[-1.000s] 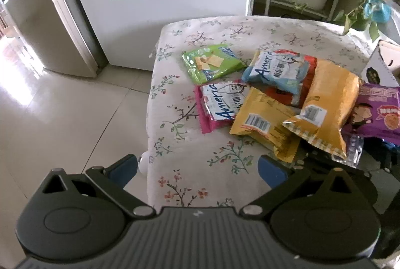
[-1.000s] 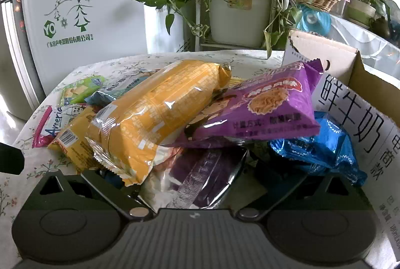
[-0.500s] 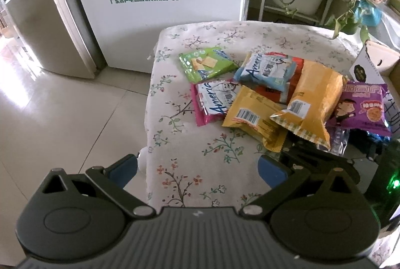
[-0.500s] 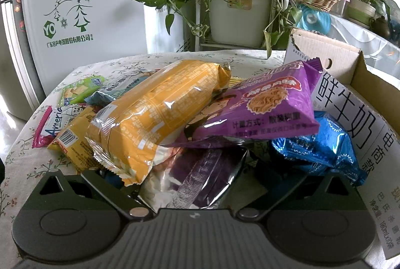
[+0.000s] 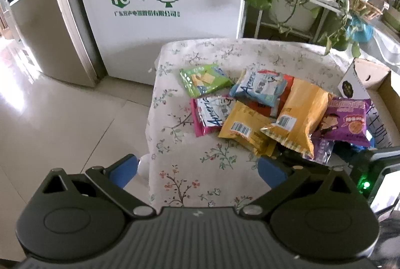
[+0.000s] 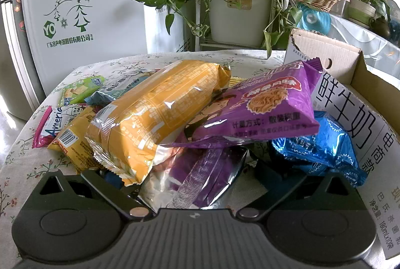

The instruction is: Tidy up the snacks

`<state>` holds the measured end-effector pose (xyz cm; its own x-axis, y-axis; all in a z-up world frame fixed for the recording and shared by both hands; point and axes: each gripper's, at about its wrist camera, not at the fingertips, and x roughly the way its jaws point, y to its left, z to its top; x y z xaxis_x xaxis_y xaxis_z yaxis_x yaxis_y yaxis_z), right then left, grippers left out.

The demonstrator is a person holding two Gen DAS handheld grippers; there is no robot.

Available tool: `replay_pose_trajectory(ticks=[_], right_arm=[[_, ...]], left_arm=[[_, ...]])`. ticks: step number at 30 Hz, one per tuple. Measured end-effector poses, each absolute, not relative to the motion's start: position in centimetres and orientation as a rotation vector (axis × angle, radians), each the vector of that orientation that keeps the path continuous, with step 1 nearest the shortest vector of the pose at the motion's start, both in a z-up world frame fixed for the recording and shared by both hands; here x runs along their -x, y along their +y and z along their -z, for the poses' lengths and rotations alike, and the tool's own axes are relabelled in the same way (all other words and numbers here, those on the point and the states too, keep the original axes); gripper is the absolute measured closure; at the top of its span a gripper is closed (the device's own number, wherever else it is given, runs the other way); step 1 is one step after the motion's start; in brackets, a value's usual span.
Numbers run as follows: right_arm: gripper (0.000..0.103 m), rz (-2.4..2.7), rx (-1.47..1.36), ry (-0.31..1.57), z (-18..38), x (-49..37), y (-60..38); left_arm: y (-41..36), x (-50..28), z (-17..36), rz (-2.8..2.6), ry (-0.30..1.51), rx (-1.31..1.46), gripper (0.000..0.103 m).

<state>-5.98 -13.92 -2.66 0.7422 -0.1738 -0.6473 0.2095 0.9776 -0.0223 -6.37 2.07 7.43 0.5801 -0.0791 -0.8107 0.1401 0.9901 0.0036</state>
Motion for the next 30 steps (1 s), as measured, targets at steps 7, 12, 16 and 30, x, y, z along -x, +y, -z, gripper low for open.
replay_pose_trajectory(ticks=[7,12,16,30], right_arm=[[0.000,0.210,-0.053,0.704,2.6,6.0,-14.0],[0.000,0.211,-0.051,0.705,2.7,6.0,-13.9],[0.000,0.224,-0.051,0.709,2.6,7.3,-13.5],[0.000,0.106,0.008,0.707,-3.2,12.5,-12.2]], left_arm=[[1.8,6.6,-7.4,0.134,0.946,-0.076,0.001],[1.9,6.5,-7.0,0.121,0.954,-0.075,0.001],[1.9,6.4,-6.9,0.110,0.953,-0.082,0.001],[2.3,6.1,-7.4,0.088,0.945,-0.054,0.001]])
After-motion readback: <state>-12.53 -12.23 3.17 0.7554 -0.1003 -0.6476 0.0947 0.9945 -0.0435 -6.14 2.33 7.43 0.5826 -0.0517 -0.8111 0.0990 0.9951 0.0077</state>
